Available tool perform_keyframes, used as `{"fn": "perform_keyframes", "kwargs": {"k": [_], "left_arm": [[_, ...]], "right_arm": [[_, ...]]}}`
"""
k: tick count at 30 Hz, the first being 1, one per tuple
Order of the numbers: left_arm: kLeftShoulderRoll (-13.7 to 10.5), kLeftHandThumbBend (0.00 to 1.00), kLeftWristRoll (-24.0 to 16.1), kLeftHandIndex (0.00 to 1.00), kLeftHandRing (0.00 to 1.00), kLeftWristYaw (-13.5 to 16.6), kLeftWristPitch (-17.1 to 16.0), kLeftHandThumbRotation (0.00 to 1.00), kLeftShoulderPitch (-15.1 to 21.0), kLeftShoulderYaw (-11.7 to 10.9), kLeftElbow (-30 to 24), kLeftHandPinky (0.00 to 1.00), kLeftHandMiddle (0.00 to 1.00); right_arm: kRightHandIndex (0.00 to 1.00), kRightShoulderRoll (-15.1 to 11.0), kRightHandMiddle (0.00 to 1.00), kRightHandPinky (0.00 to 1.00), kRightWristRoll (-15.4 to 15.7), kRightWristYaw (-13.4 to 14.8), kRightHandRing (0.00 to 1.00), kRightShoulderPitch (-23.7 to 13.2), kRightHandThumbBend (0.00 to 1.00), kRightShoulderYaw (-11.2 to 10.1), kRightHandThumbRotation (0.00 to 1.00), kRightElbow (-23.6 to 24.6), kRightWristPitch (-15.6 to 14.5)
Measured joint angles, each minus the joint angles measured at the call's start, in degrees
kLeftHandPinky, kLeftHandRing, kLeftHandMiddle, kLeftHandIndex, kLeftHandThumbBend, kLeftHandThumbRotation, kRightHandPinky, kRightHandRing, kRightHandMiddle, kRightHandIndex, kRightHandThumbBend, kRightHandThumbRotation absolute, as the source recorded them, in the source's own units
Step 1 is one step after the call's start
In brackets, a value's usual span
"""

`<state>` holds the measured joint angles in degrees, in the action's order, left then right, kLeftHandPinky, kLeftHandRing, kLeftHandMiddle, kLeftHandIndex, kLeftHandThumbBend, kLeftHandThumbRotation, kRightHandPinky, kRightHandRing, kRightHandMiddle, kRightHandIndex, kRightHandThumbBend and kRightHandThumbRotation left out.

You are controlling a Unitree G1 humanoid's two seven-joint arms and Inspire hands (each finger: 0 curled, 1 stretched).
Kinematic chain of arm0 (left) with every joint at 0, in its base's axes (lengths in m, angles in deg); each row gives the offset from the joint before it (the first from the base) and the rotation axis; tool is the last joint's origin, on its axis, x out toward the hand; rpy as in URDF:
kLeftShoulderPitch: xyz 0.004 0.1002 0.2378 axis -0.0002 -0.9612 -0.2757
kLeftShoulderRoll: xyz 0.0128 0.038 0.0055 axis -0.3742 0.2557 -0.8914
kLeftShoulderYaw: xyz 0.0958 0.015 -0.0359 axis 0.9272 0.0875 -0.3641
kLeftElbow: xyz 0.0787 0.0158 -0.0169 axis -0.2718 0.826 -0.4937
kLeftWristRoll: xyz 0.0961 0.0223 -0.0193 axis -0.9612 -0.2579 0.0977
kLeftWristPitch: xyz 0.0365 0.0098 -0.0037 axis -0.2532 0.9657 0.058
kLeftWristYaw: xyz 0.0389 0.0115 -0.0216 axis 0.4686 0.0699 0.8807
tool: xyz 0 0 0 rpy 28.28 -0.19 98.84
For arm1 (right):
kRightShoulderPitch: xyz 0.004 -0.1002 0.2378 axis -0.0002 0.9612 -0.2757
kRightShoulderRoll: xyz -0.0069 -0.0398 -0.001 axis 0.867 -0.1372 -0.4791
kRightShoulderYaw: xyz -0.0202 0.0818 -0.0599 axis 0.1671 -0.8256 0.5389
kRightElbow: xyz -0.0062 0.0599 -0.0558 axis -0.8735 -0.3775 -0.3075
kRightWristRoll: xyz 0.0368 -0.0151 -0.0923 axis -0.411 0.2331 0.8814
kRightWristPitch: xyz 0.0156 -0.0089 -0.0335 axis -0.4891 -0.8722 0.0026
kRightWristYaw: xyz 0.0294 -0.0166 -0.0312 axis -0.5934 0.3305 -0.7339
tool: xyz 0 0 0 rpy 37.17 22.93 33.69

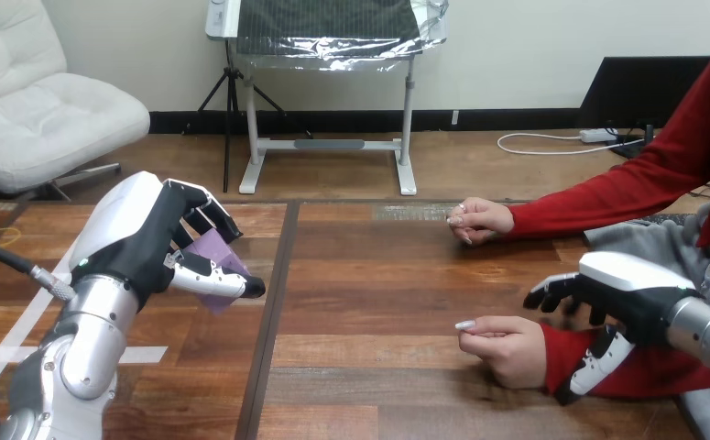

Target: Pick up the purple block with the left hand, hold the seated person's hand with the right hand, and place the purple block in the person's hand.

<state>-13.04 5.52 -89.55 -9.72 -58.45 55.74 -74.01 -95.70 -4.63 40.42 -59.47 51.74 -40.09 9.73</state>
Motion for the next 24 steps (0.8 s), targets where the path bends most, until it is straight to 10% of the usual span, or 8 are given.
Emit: {"fn": "perform_keyframes", "kwargs": {"k": [24], "left_arm": [[0.0,0.82,0.05,0.43,0.3,-0.16,0.05,0.0,-0.01,-0.26,-0.01,0.27,0.36]], "right_arm": [[0.67,0.0,0.69,0.5,1.87,1.52,0.61,-2.03,1.0,2.09,0.07,-0.57,-4.99]]}}
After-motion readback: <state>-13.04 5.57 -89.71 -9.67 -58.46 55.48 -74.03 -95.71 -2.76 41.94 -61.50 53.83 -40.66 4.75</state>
